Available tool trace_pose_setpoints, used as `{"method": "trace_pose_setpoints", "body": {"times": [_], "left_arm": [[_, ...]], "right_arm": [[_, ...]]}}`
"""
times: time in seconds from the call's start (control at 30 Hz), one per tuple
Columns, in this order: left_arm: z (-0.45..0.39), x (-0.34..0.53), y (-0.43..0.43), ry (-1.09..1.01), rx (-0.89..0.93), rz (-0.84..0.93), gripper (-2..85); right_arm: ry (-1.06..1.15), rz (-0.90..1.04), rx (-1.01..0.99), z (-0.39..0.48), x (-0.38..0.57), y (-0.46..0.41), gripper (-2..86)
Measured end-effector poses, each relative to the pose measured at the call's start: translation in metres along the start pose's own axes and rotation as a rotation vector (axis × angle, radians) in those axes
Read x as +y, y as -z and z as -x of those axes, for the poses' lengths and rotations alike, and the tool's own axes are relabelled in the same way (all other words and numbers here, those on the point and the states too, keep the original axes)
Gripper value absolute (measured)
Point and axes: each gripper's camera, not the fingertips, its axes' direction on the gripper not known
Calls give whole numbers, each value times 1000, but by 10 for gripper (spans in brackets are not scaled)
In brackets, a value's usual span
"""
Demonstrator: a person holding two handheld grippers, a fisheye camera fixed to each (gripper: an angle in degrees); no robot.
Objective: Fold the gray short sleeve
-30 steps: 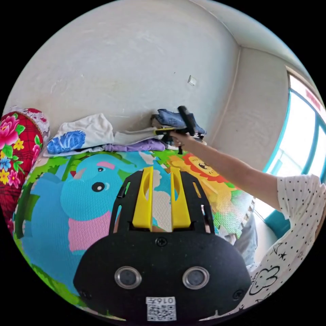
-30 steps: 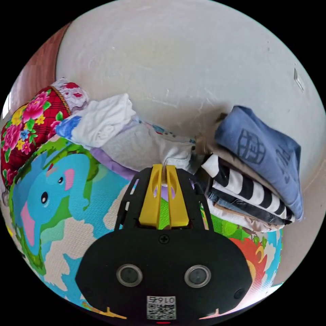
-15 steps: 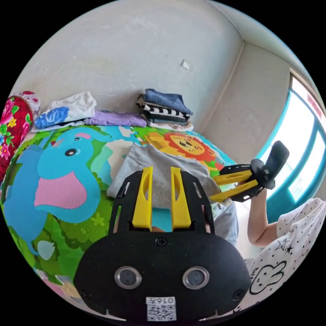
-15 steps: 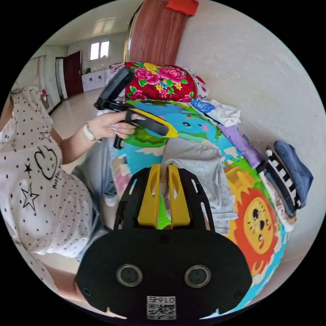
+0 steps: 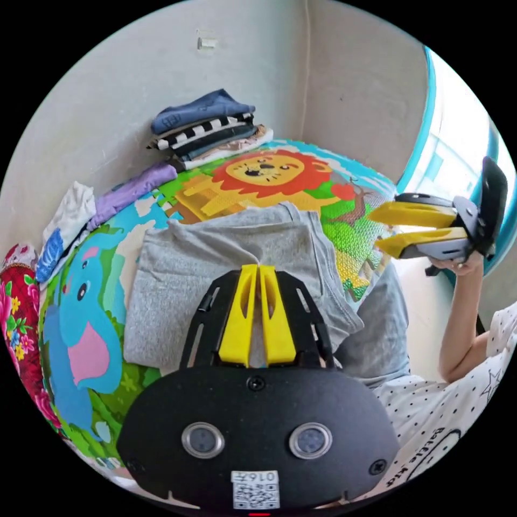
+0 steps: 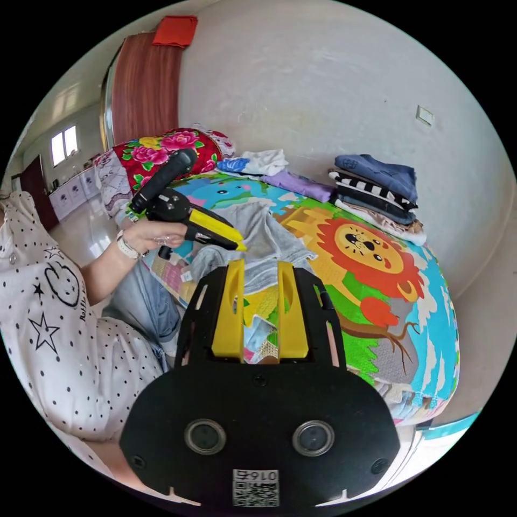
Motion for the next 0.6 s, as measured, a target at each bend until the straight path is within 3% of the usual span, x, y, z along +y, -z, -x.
{"method": "trace_pose_setpoints", "body": {"times": [0.23,0.5,0.6], "left_arm": [[69,60,110,253,33,-214,-10],[87,135,193,450,-179,-162,-10],[84,137,208,465,-187,-151,-10]], "right_arm": [[22,73,-2,14,2,-8,87],[103,-23,-77,64,-33,-14,88],[125,-84,-201,78,-48,-8,85]]}}
